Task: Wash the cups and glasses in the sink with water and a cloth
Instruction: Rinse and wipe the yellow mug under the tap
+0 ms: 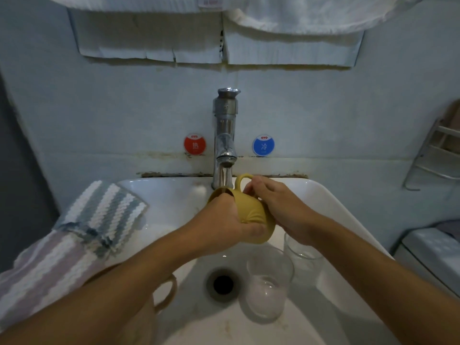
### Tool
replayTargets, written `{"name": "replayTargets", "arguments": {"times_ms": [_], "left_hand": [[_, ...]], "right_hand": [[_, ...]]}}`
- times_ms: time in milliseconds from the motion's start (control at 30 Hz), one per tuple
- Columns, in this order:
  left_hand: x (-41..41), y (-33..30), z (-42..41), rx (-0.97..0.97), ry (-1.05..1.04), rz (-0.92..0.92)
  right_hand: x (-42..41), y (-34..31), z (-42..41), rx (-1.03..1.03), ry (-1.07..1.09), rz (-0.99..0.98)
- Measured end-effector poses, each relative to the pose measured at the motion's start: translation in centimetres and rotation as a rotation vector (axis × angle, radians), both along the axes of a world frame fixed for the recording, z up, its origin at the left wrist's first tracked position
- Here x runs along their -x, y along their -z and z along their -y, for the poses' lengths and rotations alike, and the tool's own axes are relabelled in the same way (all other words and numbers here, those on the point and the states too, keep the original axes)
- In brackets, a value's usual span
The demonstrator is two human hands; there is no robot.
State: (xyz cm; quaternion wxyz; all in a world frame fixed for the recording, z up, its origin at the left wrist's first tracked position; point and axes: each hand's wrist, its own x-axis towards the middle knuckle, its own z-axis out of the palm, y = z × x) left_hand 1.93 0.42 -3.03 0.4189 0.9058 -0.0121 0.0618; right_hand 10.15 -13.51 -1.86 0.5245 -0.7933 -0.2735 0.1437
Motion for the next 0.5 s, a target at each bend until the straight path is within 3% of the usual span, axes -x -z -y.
{"name": "replayTargets", "arguments": {"times_ms": [100, 300, 500], "left_hand": [[0.3, -0.7, -0.1, -0.043, 0.074, -0.031], [0.7, -0.2, -0.7, -0.437, 0.200, -0.079], [0.2, -0.4, -1.0, -0.386, 0.173, -0.034]], "right_hand": [[0.0, 0.2, -0.2, -0.053, 0.025, 0.002], [-0.3, 0.3, -0.2, -0.057, 0.042, 0.018], [-0.5, 0.5, -0.4, -0.040, 0.070, -0.003]]}}
